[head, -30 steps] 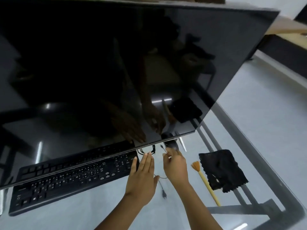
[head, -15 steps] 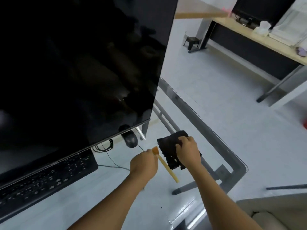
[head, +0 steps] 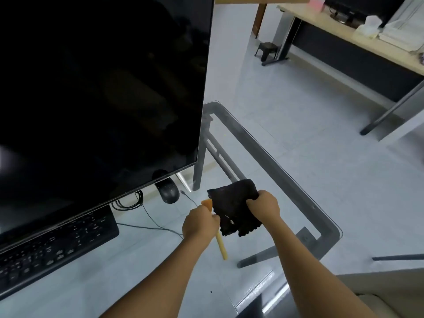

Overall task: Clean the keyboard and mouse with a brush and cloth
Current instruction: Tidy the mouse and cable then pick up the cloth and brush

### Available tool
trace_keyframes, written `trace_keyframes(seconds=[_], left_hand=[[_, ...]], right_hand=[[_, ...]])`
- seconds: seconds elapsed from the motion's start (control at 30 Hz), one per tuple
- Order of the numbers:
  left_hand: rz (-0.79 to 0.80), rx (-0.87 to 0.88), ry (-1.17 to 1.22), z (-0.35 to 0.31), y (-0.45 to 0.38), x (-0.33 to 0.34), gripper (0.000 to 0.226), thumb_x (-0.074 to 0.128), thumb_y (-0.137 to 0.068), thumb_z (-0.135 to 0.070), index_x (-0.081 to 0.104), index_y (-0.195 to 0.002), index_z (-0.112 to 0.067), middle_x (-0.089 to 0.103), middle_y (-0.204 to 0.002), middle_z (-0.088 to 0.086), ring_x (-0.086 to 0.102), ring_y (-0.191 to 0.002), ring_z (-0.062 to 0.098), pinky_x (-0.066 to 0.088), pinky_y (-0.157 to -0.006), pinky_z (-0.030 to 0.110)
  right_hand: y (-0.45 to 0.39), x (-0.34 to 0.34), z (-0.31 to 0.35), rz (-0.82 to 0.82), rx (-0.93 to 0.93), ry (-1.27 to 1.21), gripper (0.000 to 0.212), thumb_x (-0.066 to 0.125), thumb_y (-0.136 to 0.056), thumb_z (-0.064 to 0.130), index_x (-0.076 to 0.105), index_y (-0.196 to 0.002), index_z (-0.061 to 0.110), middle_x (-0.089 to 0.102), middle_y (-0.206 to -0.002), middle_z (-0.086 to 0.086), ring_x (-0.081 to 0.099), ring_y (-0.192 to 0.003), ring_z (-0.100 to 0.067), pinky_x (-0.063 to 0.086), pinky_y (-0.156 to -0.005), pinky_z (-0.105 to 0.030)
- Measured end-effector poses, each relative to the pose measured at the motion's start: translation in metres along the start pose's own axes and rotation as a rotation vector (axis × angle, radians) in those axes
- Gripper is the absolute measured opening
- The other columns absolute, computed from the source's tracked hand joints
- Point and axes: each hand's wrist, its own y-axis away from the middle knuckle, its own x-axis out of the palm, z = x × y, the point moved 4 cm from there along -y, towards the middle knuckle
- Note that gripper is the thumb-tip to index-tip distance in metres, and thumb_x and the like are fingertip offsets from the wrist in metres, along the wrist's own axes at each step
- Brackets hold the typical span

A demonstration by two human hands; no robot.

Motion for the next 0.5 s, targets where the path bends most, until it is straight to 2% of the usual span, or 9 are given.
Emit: trace_keyframes(seconds=[0.07,0.1,0.2,0.3,0.43,0.5], left_hand=[[0.002,-0.009,0.070,-0.001,0.008,-0.005,0.022,0.051,-0.090,-0.032,0.062,-0.085,-0.013,0.065,-0.072,0.001,0.065,-0.063,0.019,0.054,-0.057,0.027],[0.000,-0.003,0.096,-0.003,0.013,-0.010,0.022,0.051,-0.090,-0.032,0.062,-0.083,-0.013,0.064,-0.071,0.001,0.065,-0.062,0.018,0.054,-0.056,0.028],[-0.014,0.060,0.150,-0.020,0.032,-0.036,0.022,0.050,-0.092,-0.031,0.056,-0.079,-0.014,0.060,-0.067,-0.002,0.058,-0.057,0.012,0.042,-0.048,0.023],[-0.023,0.124,0.222,-0.043,0.054,-0.072,0.022,0.047,-0.090,-0.029,0.055,-0.074,-0.015,0.064,-0.068,0.000,0.062,-0.053,0.015,0.046,-0.049,0.023],[-0.047,0.229,0.294,-0.083,0.078,-0.125,0.027,0.048,-0.089,-0.029,0.057,-0.068,-0.015,0.068,-0.068,0.002,0.068,-0.054,0.018,0.056,-0.056,0.027],[-0.067,0.301,0.313,-0.105,0.095,-0.156,0.027,0.049,-0.089,-0.029,0.061,-0.071,-0.013,0.070,-0.068,0.004,0.068,-0.054,0.018,0.060,-0.064,0.034]], right_hand=[[0.006,-0.007,0.006,0.023,-0.041,-0.121,0.013,0.054,-0.092,0.021,0.057,-0.097,0.009,0.060,-0.081,-0.005,0.056,-0.068,-0.017,0.046,-0.057,-0.026],[0.011,-0.014,0.010,0.030,-0.070,-0.146,0.015,0.053,-0.094,0.023,0.057,-0.099,0.009,0.060,-0.083,-0.005,0.055,-0.069,-0.015,0.041,-0.053,-0.023],[0.032,-0.046,0.028,-0.005,-0.171,-0.143,0.021,0.048,-0.100,0.027,0.053,-0.107,0.009,0.059,-0.093,-0.006,0.055,-0.074,-0.016,0.036,-0.054,-0.024],[0.052,-0.091,0.044,-0.087,-0.219,-0.194,0.026,0.045,-0.102,0.023,0.052,-0.119,0.006,0.061,-0.104,-0.013,0.057,-0.090,-0.029,0.037,-0.066,-0.029],[0.077,-0.160,0.067,-0.240,-0.284,-0.213,0.019,0.043,-0.101,0.019,0.056,-0.108,0.008,0.063,-0.098,-0.013,0.050,-0.072,-0.018,0.031,-0.052,-0.024],[0.093,-0.198,0.080,-0.308,-0.303,-0.260,0.019,0.042,-0.101,0.019,0.056,-0.104,0.007,0.060,-0.093,-0.012,0.050,-0.072,-0.020,0.032,-0.053,-0.027]])
